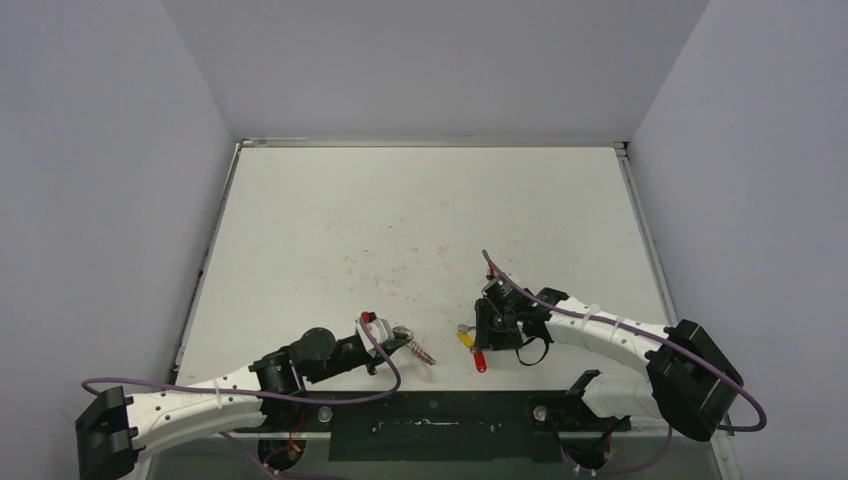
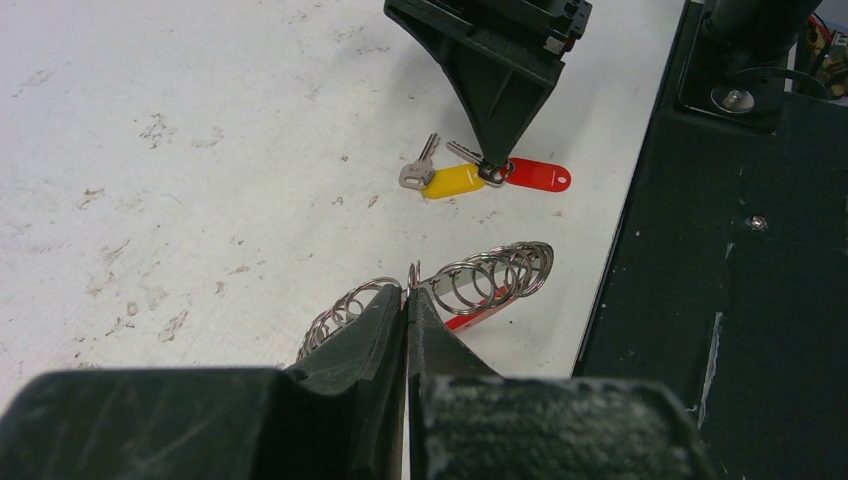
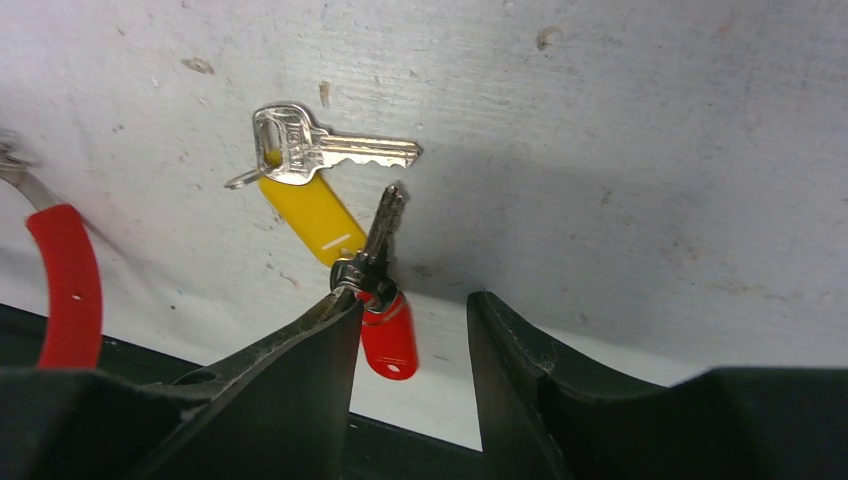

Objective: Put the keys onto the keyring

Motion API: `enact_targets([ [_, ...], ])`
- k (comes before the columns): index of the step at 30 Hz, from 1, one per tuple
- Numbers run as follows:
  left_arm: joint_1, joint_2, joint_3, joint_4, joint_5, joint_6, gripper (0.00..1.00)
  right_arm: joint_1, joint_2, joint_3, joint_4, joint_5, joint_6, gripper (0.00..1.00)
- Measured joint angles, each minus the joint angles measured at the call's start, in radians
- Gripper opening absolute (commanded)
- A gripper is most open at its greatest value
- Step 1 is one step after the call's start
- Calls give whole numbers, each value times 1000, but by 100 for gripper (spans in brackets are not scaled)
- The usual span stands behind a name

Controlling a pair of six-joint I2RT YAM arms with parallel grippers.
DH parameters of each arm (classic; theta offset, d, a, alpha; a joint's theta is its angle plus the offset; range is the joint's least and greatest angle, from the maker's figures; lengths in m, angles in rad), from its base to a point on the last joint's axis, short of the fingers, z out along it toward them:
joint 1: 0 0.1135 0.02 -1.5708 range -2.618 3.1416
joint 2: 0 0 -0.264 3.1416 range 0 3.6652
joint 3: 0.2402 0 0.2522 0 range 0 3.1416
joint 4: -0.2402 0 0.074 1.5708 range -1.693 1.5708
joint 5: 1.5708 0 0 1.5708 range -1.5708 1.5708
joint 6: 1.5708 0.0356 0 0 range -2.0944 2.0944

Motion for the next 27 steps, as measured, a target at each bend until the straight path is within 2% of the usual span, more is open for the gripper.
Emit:
enact_targets([
  [6, 0, -5, 0, 0, 0, 0, 0, -21, -14, -13, 61, -66, 58, 40],
  [10, 0, -10, 0, 0, 0, 0, 0, -21, -14, -13, 74, -85, 69, 31],
  [17, 0, -11, 0, 0, 0, 0, 0, -21, -18, -13, 65, -86, 74, 22],
  [21, 0, -11, -1, 1, 0, 0, 0, -21, -18, -13, 58, -79, 73, 25],
  [24, 0, -11, -3, 2, 0, 0, 0, -21, -14, -13, 58, -80, 72, 35],
  [27, 0, -13, -3, 3, 0, 0, 0, -21, 0, -13, 62, -83, 68, 35],
])
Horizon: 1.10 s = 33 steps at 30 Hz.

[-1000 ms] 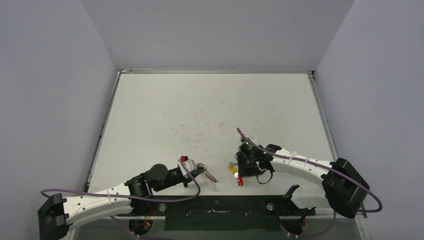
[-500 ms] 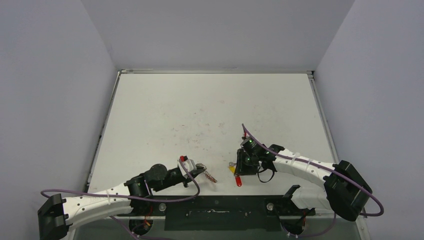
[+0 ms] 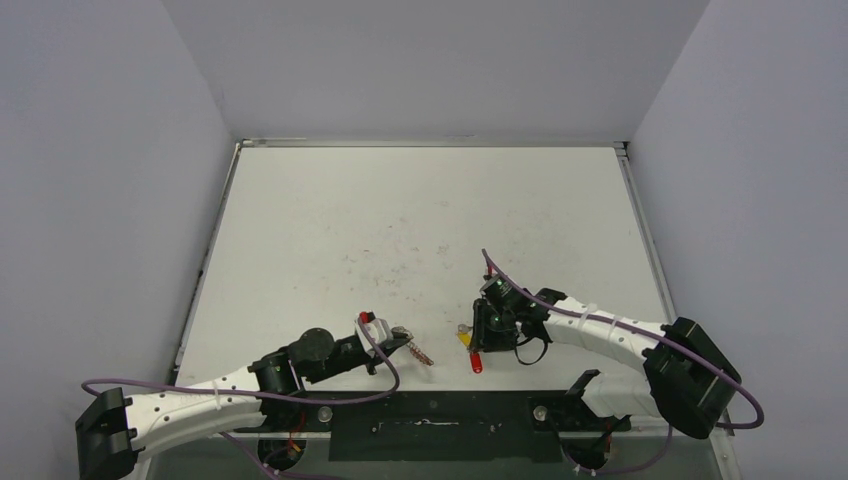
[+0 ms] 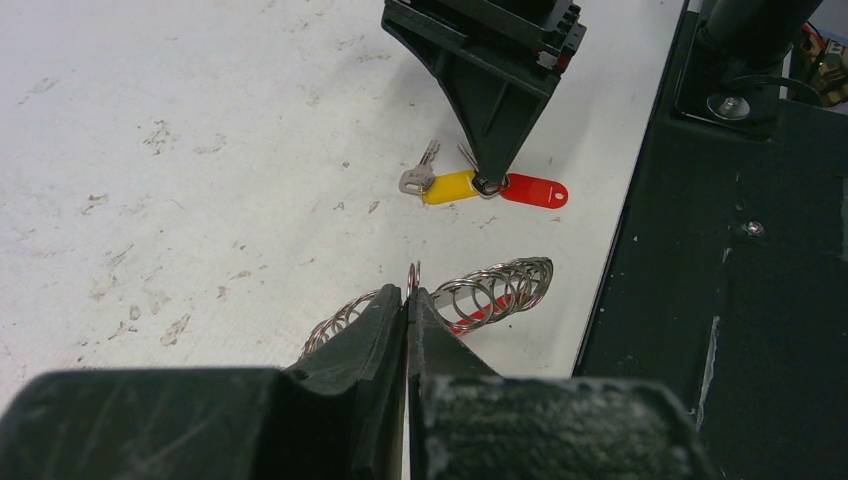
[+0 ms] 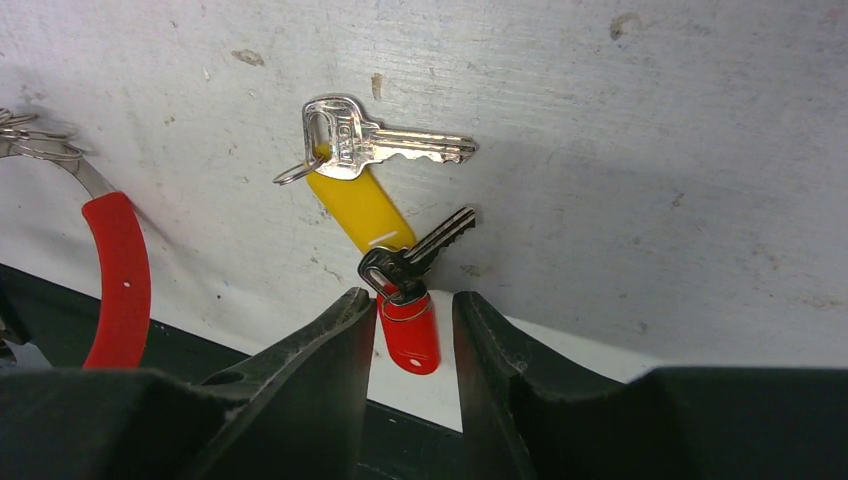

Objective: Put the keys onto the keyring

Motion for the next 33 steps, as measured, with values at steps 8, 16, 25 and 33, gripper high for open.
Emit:
enact_targets([
  [8, 0, -10, -1, -3, 0, 0, 0, 0, 11, 0, 11, -2, 0, 0],
  [16, 0, -21, -1, -5, 0, 0, 0, -19, -26, 36, -42, 2, -36, 0],
  [25, 0, -21, -1, -12, 0, 0, 0, -17, -49, 116, -85, 18, -241, 49],
  [33, 0, -18, -1, -13, 0, 0, 0, -16, -218, 88, -26, -6, -460, 66],
])
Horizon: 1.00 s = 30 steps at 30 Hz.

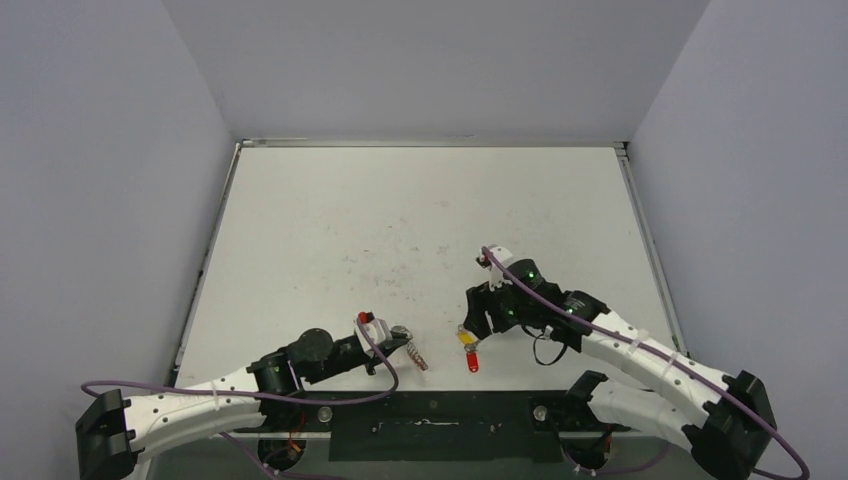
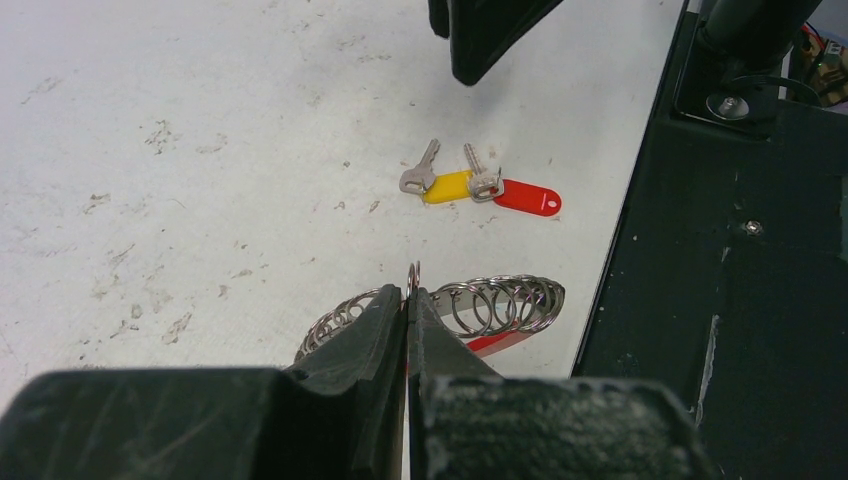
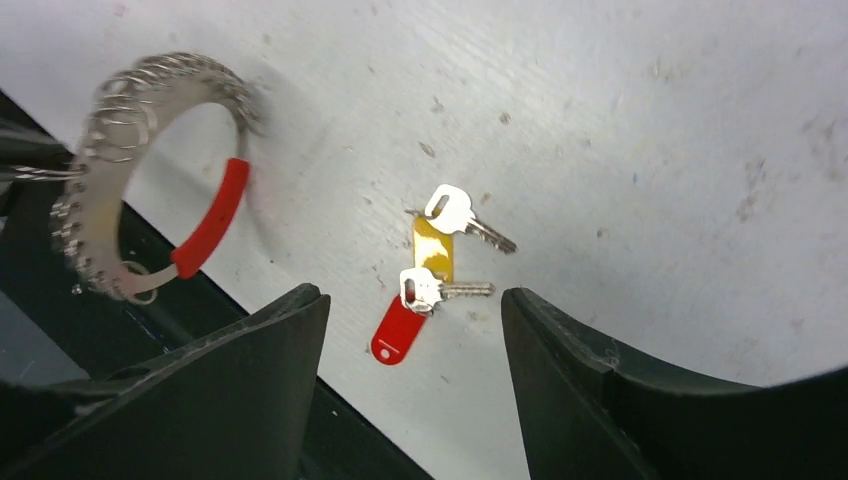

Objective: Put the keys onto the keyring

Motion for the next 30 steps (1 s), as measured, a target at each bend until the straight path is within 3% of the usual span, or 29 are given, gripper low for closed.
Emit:
enact_targets([
  [3, 0, 0, 0, -6, 0, 0, 0, 3, -135, -38, 92, -33, -108, 78],
  [5, 0, 1, 0, -8, -1, 0, 0, 6, -203, -60, 144, -55, -181, 80],
  [10, 0, 1, 0, -13, -1, 0, 0, 8, -279, -132, 243, -185, -402, 67],
  [17, 0, 13, 0, -12, -1, 1, 0, 98, -198, -146, 272, -278, -547, 58],
  [21, 0, 26, 0, 2, -1, 2, 0, 149, -204, -232, 435, -272, -481, 58],
  [25, 0, 35, 0, 12, -1, 5, 0, 191, -263, -418, 634, -172, -320, 58],
  [27, 0, 35, 0, 12, -1, 5, 0, 204, -305, -486, 669, -93, -219, 64],
  [30, 0, 34, 0, 12, -1, 6, 0, 210, -371, -507, 635, 35, -68, 65],
])
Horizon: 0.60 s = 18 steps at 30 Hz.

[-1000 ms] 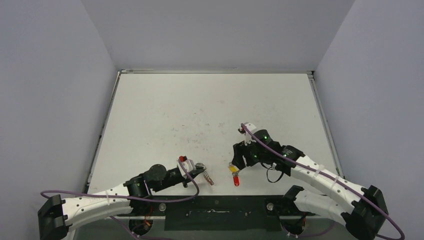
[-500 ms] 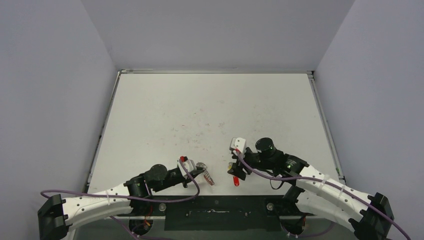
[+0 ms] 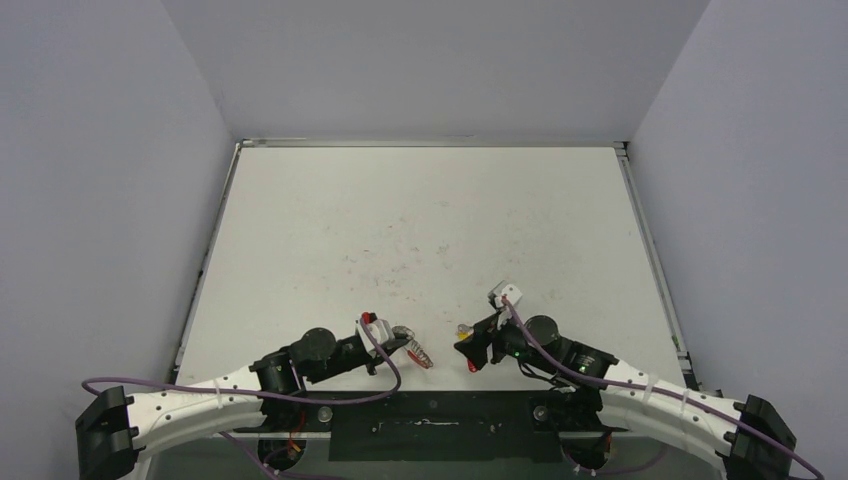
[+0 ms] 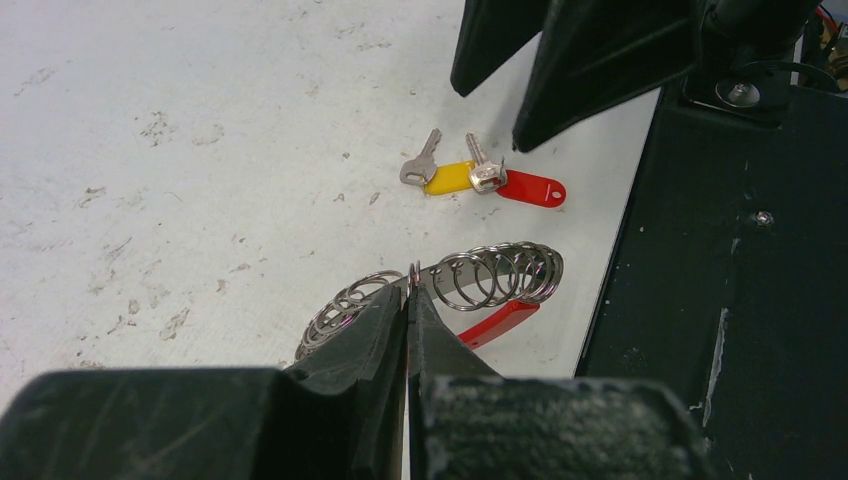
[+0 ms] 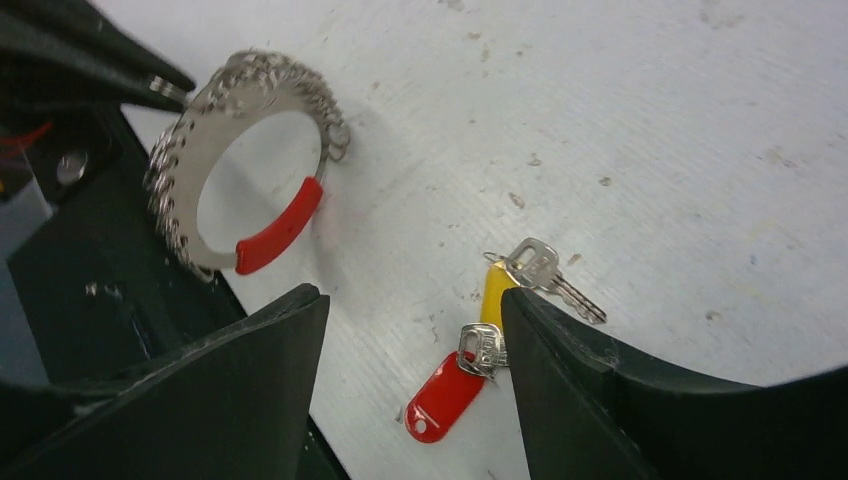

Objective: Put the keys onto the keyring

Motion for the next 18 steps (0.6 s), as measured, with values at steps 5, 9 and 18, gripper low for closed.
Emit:
enact_targets([
  [5, 0, 0, 0, 5, 0, 2, 0, 4, -61, 56, -123, 163, 221, 63],
  [9, 0, 0, 0, 6, -1, 2, 0, 5, -75, 67, -221, 212, 390, 58],
  [18, 0, 0, 0, 6, -4, 2, 0, 5, -41, 66, -397, 235, 691, 57],
])
